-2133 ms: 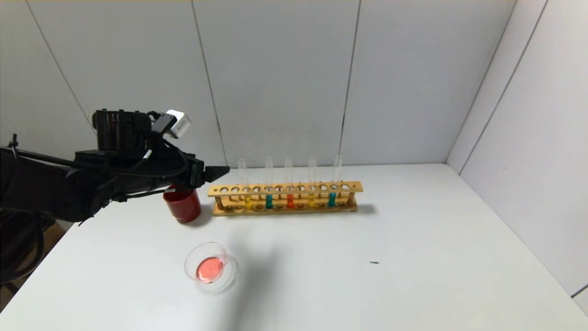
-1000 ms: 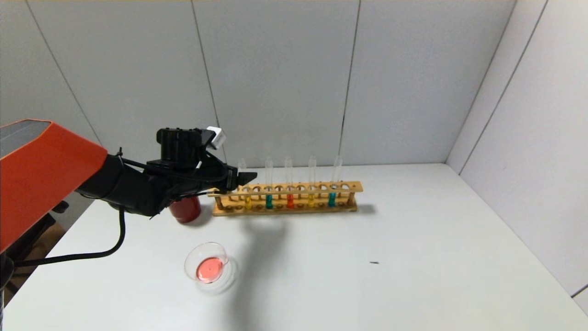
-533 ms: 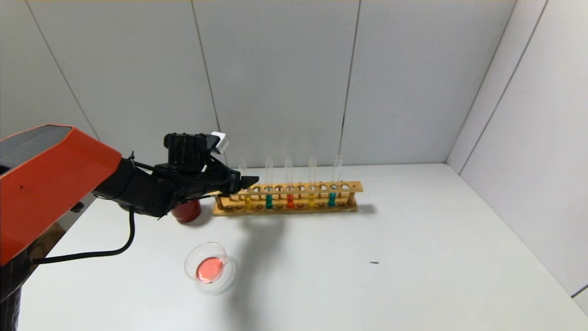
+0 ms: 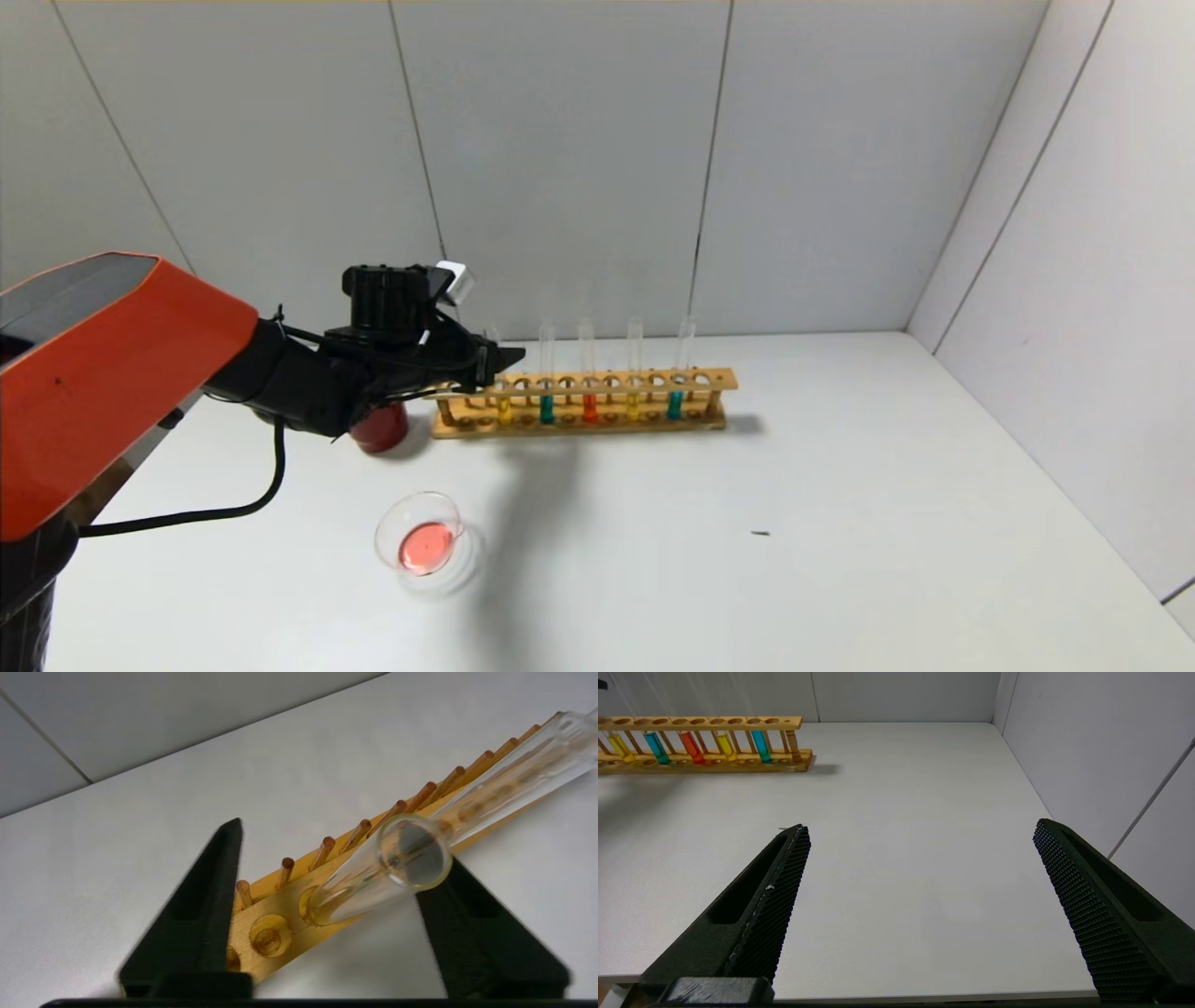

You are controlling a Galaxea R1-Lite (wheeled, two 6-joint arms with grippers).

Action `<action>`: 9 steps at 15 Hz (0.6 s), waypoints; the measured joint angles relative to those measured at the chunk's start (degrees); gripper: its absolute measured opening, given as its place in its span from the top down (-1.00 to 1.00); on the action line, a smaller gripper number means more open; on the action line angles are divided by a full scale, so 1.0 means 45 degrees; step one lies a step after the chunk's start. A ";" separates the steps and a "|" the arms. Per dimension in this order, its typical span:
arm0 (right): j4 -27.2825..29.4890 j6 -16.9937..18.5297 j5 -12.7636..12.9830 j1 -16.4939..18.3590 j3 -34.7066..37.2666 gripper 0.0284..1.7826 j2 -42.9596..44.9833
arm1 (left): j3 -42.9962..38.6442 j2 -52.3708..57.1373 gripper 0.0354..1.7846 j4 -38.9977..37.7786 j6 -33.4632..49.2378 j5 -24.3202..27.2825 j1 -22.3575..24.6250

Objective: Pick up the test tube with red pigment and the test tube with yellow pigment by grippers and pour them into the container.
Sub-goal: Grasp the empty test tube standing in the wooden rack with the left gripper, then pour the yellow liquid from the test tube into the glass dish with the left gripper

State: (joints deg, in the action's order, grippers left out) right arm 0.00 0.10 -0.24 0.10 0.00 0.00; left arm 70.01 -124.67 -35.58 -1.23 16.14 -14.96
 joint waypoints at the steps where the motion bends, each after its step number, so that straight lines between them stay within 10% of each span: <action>1: 0.0000 0.0000 0.0005 0.0000 0.0000 -0.96 0.0000 | 0.0005 0.0024 0.03 0.0003 0.0005 -0.0011 -0.0019; 4: 0.0000 0.0000 0.0000 0.0000 0.0000 -0.96 0.0000 | -0.0024 0.0051 0.60 -0.0005 0.0005 -0.0011 -0.0024; 9: 0.0000 0.0000 0.0005 0.0000 0.0000 -0.96 0.0000 | -0.0049 0.0165 0.67 0.0003 -0.0030 -0.0035 -0.0038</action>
State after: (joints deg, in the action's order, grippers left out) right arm 0.00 0.10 -0.22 0.10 0.00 0.00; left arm 69.79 -123.93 -35.57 -1.37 15.98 -15.13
